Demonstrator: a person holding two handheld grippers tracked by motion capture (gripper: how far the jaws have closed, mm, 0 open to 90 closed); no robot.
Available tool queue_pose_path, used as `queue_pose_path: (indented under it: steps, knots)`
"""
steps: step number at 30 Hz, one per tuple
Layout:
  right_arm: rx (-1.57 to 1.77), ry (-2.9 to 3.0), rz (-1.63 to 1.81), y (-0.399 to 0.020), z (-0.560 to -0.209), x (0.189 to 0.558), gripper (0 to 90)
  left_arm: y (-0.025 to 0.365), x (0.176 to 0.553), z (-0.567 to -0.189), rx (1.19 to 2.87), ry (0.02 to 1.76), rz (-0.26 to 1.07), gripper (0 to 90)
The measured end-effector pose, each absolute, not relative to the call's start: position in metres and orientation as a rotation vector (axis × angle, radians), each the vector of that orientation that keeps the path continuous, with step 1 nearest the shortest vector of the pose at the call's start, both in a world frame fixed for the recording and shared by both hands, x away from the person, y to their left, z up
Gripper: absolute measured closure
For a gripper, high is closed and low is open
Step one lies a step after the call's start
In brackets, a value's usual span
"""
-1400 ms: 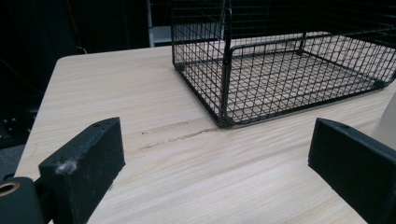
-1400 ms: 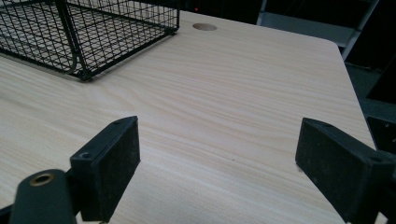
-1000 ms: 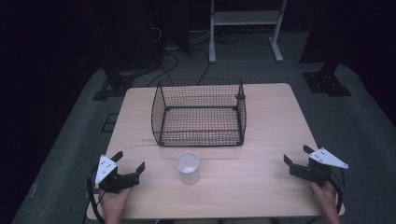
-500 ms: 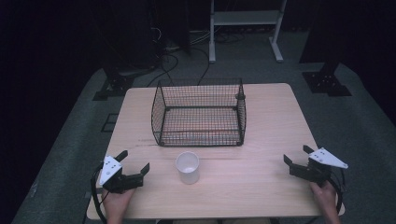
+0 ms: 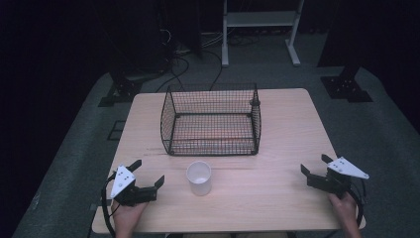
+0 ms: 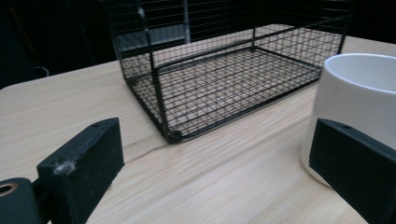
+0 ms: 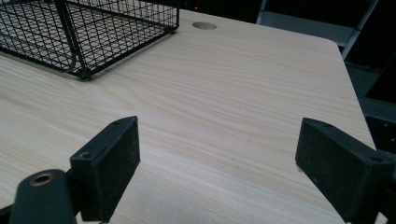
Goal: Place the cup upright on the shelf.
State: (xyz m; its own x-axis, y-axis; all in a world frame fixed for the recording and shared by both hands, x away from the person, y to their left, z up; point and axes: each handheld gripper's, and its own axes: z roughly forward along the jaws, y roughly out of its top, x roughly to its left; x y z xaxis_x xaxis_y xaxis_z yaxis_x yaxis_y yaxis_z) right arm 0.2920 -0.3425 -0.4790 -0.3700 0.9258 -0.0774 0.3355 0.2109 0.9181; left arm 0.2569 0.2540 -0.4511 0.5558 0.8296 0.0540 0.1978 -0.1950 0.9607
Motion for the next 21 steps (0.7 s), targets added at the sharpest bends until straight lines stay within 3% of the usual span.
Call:
queue_pose_path:
  steps: [21]
  knots:
    - [1.176, 1.829, 1.138, -0.342, -0.479, 0.292, 13.0, 0.229, 0.254, -0.443, 1.766, 0.713, 0.612, 2.4]
